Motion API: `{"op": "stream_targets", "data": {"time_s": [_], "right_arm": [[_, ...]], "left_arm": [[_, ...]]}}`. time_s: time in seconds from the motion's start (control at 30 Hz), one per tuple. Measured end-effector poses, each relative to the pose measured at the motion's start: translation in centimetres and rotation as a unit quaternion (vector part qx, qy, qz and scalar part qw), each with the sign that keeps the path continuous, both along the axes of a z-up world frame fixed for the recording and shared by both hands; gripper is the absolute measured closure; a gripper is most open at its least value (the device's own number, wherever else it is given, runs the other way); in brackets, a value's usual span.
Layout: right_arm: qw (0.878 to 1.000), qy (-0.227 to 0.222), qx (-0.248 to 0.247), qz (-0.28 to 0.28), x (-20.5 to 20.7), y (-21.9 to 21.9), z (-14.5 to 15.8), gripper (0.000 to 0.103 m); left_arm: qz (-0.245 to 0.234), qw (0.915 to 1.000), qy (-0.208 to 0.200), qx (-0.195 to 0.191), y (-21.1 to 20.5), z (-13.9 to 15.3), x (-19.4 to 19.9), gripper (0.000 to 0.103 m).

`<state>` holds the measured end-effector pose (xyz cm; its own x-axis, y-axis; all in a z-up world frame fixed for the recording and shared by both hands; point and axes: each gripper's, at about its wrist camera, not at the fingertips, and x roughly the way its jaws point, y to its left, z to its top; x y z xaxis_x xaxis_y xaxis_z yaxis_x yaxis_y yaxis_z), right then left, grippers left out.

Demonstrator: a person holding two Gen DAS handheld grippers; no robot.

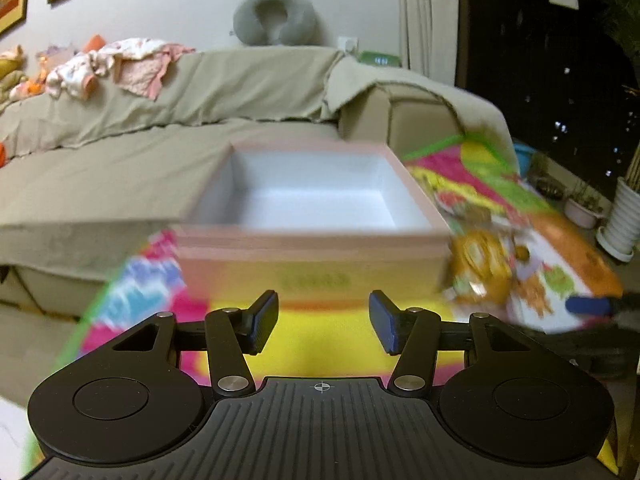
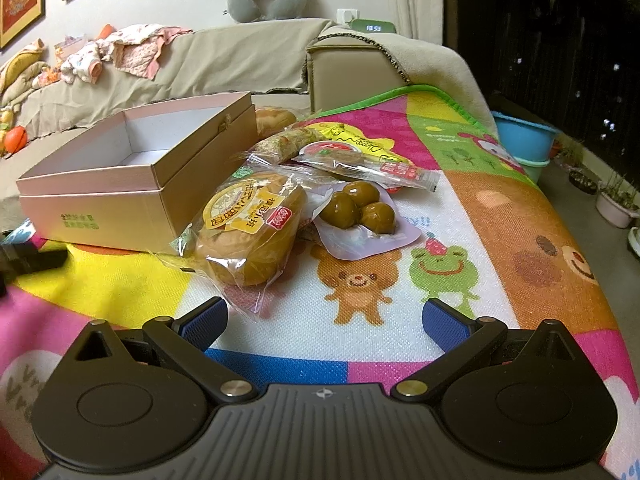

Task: Organize objects
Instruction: 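Grip the pink gift box wall with the left tool and hold it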

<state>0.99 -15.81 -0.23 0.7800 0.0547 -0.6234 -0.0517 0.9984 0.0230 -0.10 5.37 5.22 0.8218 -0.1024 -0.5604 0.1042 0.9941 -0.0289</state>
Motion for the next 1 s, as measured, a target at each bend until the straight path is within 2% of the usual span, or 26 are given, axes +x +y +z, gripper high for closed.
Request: {"op": "stream_targets", "data": {"time_s": [0.07,0.17,0.23,0.3,0.43,0.53,0.6,0.67,0.7,0.77,0.8,0.9,1.0], "right_arm": [[0.999,0.035,0.012,0.004,1.1,-0.4,0.7,0.0],[0.998,0.062,0.026,-0.003,2.0,-0.6,1.1,0.0],[0.998,0.068,0.021,-0.001,2.2,-0.5,1.1,0.0],[0.997,0.075,-0.007,-0.001,2.4,0.4,0.9,0.0],[0.997,0.074,-0.01,-0.005,2.5,0.5,0.9,0.0],[0.995,0.099,-0.004,0.01,3.2,0.0,1.2,0.0],[0.994,0.103,-0.014,0.028,3.4,0.1,1.2,0.0],[0.994,0.103,-0.012,0.037,3.5,-0.1,1.2,0.0],[0.994,0.101,0.01,0.044,3.5,-0.9,1.4,0.0],[0.993,0.096,0.061,0.042,3.2,-2.3,2.1,0.0],[0.991,0.087,0.093,0.038,2.9,-3.2,2.6,0.0],[0.988,0.028,0.149,0.003,2.3,-5.8,4.4,0.0],[0.985,0.026,0.17,-0.006,3.8,-7.1,5.5,0.0]], "left_arm": [[0.007,1.0,0.004,-0.004,2.2,1.5,1.6,0.046],[0.034,0.9989,-0.009,0.031,4.6,2.9,3.9,0.046],[0.038,0.9984,0.0,0.042,5.8,3.2,5.9,0.046],[0.043,0.9984,0.015,0.032,6.8,3.0,7.9,0.046],[0.04,0.9972,0.062,0.012,7.8,1.0,11.6,0.046],[0.025,0.996,0.085,0.006,7.5,-0.3,13.0,0.046],[0.013,0.9954,0.095,-0.004,7.1,-0.7,13.5,0.049],[0.007,0.9952,0.097,-0.005,6.5,-0.9,13.7,0.063],[0.016,0.995,0.098,0.005,6.3,-0.9,13.7,0.067],[0.03,0.9946,0.094,0.031,5.9,-0.9,13.8,0.085],[0.027,0.9949,0.092,0.031,6.1,-0.9,13.8,0.087],[0.016,0.9952,0.09,0.035,5.9,-0.9,13.4,0.09],[0.005,0.9953,0.087,0.042,5.4,-0.9,12.8,0.09]]}}
